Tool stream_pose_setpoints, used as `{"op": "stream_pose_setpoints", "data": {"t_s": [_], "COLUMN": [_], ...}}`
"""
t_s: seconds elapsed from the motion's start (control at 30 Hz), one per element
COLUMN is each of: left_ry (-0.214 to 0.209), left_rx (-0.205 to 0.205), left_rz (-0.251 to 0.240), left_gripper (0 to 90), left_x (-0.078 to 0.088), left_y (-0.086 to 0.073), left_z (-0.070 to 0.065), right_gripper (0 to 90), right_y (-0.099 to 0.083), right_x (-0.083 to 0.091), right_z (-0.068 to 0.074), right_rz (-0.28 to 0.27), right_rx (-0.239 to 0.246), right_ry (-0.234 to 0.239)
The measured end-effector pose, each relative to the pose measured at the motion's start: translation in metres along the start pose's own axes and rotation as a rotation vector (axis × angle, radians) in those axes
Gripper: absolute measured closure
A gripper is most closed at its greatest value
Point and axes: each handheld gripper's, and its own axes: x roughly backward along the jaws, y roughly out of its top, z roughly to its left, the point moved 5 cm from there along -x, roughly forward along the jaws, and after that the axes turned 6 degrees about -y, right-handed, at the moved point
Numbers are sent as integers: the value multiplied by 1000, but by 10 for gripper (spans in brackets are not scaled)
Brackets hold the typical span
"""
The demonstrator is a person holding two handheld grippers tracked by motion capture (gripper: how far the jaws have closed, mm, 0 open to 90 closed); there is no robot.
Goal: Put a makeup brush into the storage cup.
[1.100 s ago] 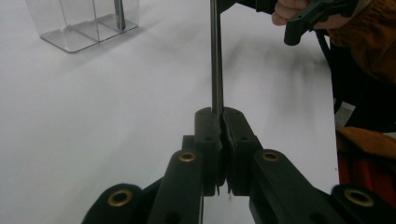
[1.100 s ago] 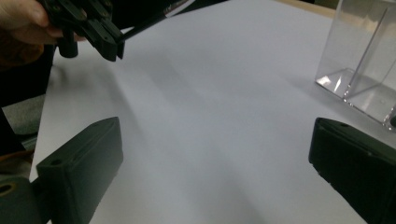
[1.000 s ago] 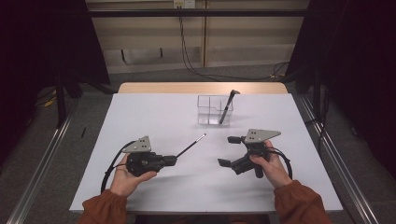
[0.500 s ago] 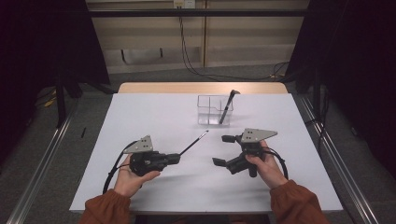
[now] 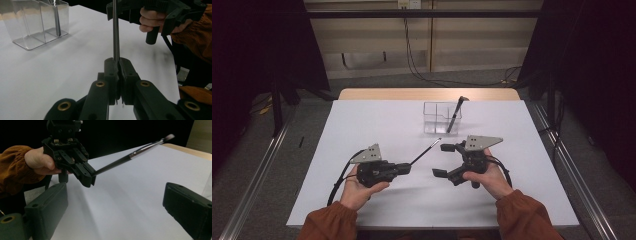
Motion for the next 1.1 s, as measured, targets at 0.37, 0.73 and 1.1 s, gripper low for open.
{"op": "stream_pose_setpoints", "data": {"t_s": [0.37,0.73,1.1], "left_ry": [-1,-13,-30], "left_rx": [-17,-38,-41], "left_rz": [-12,26,65], "left_gripper": [856,855,854], "left_x": [-7,-12,-17], "left_y": [3,-3,-11], "left_z": [-4,-6,-9], "right_gripper": [160,470,699], "right_y": [5,3,3], "right_x": [-5,-4,-4], "right_z": [-1,-2,-2], "right_rz": [-14,-47,-62], "right_rx": [-25,-54,-95], "right_ry": [-19,11,51]}}
